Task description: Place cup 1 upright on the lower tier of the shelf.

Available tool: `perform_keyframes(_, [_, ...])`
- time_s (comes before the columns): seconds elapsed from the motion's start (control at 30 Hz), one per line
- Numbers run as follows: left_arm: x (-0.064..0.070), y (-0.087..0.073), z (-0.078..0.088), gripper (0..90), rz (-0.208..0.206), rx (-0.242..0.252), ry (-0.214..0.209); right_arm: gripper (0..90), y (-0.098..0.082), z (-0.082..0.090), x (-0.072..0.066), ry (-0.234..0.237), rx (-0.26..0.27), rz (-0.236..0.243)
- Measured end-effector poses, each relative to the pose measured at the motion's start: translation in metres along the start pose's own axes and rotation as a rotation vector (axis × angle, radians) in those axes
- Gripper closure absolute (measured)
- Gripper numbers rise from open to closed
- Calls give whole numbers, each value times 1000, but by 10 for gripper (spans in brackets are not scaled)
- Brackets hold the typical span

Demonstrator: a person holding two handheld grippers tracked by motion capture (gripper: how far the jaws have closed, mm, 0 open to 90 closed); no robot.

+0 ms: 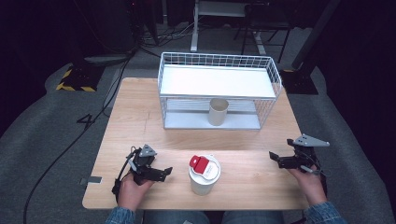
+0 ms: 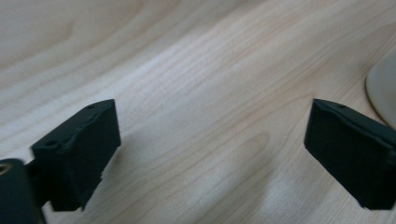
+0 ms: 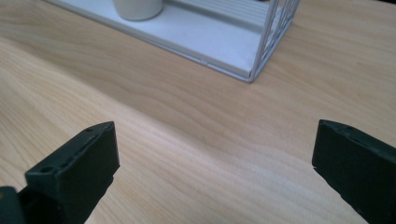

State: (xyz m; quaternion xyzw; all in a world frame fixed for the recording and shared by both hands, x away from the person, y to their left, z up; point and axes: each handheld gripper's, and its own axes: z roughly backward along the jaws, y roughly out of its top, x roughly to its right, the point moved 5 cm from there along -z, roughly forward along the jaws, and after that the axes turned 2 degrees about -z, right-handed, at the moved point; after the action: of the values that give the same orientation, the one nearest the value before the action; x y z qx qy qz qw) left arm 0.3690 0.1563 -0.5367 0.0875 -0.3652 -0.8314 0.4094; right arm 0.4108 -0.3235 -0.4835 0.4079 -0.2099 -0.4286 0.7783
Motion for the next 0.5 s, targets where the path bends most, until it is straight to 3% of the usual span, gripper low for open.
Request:
perform_keyframes(0.03, [1, 0, -1, 29, -31, -7, 18, 11, -3, 0, 0, -2, -8, -3])
perform_keyframes(0.2, [2, -2, -4, 21, -105, -35, 56, 11, -22, -2, 6, -15, -43, -22])
perform_keyframes(0.5, [4, -5, -4, 5, -158, -38, 65, 11, -56, -10, 19, -45, -110, -72])
